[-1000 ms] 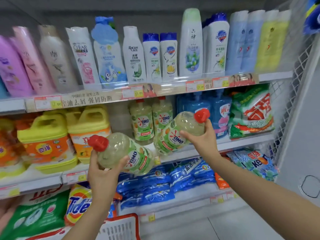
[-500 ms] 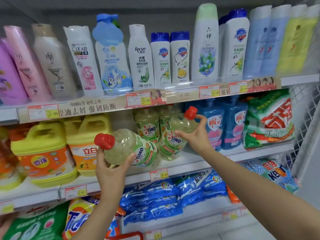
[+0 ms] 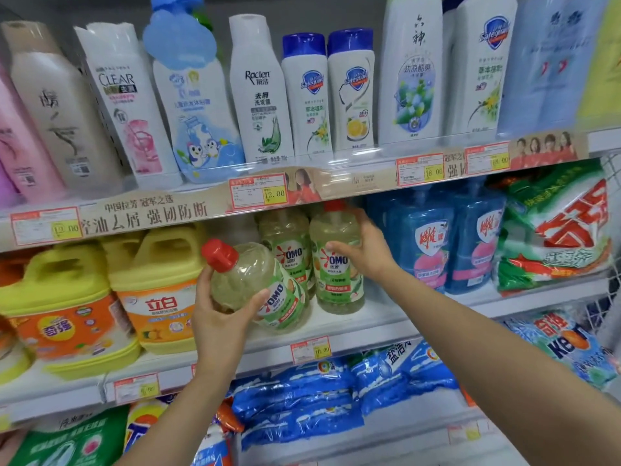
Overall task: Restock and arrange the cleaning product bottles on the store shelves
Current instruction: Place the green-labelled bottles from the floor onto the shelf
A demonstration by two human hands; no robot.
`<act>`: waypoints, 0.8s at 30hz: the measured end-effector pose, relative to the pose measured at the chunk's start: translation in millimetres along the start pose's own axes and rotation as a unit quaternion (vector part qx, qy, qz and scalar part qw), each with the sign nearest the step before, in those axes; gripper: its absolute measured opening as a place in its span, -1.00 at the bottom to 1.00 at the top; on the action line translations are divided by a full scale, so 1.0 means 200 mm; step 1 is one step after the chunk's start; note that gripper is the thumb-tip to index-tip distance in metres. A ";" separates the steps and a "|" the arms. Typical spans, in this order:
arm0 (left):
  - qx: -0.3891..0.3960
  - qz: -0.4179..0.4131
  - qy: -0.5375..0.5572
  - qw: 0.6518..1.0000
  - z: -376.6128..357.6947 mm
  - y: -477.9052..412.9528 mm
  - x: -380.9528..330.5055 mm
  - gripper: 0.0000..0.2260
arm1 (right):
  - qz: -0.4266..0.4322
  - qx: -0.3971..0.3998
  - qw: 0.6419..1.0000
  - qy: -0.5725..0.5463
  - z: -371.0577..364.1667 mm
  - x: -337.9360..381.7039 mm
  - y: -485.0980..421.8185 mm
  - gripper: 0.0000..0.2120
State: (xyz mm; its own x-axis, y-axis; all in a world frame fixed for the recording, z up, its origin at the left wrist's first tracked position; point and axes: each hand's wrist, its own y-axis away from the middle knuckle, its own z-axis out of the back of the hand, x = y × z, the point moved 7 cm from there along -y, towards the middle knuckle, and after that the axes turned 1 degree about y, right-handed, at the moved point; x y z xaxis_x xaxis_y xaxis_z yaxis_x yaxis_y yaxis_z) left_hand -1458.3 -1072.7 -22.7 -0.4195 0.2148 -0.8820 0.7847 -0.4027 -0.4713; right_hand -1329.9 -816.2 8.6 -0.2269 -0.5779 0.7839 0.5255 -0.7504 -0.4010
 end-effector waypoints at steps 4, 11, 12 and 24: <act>0.022 0.013 -0.005 1.000 -0.08 -0.07 0.01 -0.21 | 0.022 -0.007 1.000 -0.005 0.01 -0.03 -0.02 -0.22; 0.078 0.047 -0.056 0.994 -0.26 -0.27 0.08 -0.25 | 0.043 -0.015 0.998 -0.036 -0.02 -0.08 0.01 -0.17; 0.086 0.048 -0.066 0.993 -0.28 -0.29 0.09 -0.26 | 0.042 -0.020 0.998 -0.044 -0.03 -0.08 0.00 -0.17; 0.098 0.020 -0.273 0.957 -0.37 -0.07 0.30 -0.20 | 0.055 -0.004 0.996 0.067 -0.06 -0.19 0.04 0.21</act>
State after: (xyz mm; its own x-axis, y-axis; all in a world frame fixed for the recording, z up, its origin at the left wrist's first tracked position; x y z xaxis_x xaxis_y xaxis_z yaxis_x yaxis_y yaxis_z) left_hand -1461.7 -988.1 -68.9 -0.6084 -0.2797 -0.7427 0.7270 -0.5717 -0.3803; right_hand -1326.9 -804.0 -29.3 -0.2768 -0.6939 0.6648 0.5469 -0.6826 -0.4847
